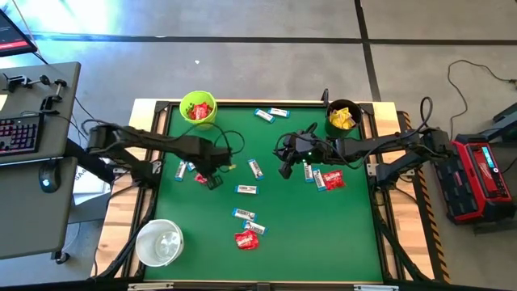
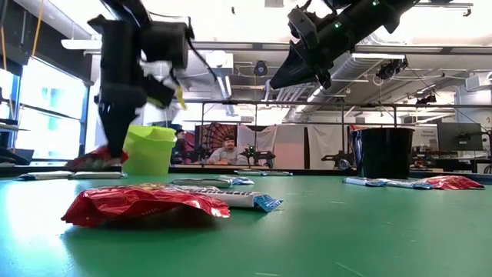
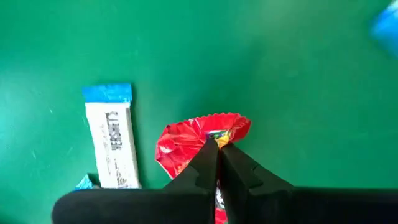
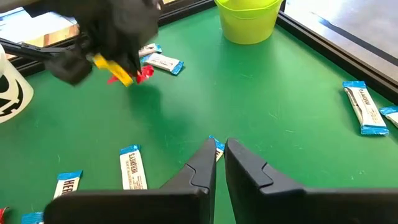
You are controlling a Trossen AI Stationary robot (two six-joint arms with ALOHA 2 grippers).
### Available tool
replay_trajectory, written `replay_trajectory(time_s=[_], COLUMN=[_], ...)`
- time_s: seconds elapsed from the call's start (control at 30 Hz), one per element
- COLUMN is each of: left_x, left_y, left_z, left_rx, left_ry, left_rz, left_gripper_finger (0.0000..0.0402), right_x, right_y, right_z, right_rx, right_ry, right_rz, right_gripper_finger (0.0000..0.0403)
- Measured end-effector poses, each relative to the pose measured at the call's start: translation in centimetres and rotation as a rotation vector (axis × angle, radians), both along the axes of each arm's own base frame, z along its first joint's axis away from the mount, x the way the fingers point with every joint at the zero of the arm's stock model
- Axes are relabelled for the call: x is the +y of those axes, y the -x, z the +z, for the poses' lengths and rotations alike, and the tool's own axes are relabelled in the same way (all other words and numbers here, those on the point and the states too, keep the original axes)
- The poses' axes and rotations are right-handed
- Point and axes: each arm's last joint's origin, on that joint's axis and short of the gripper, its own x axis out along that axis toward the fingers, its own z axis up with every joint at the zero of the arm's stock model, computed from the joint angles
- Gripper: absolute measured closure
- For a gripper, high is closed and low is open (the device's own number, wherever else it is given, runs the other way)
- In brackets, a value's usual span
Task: Sort candy by brand, put in halloween buckets
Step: Put the red candy into the green bucket
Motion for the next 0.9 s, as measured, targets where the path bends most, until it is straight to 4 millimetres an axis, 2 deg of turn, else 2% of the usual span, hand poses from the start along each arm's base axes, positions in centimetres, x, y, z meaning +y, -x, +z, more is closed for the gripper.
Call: replay_trajectory(time_s=[0.13, 0.27, 0.4, 0.6, 0.77, 0.9], left_x=[0.7, 2.2, 4.8, 10.2, 14.4, 17.1], left_y=[1.1, 2.2, 2.6, 3.5, 5.0, 5.9], left_z=[2.3, 4.8, 8.0, 12.1, 13.6, 12.9], left_rx=[-0.096, -0.187, -0.283, -0.364, -0.352, -0.28], left_ry=[-0.003, -0.017, -0.1, -0.235, -0.317, -0.342], left_rz=[0.083, 0.178, 0.243, 0.357, 0.432, 0.467], left_gripper_finger=[0.0401, 0.0401, 0.0401, 0.0401, 0.0401, 0.0401], right_x=[0.0, 0.0, 0.0, 0.0, 0.0, 0.0], right_y=[0.0, 0.0, 0.0, 0.0, 0.0, 0.0], right_z=[0.0, 0.0, 0.0, 0.0, 0.0, 0.0], right_rx=[0.0, -0.002, -0.002, -0.004, -0.012, -0.011], right_ry=[0.0, 0.003, 0.005, 0.0, -0.019, -0.02], right_rz=[0.0, 0.001, 0.003, -0.001, -0.013, -0.014], right_gripper_finger=[0.0379, 0.0379, 0.0379, 0.0379, 0.0379, 0.0379])
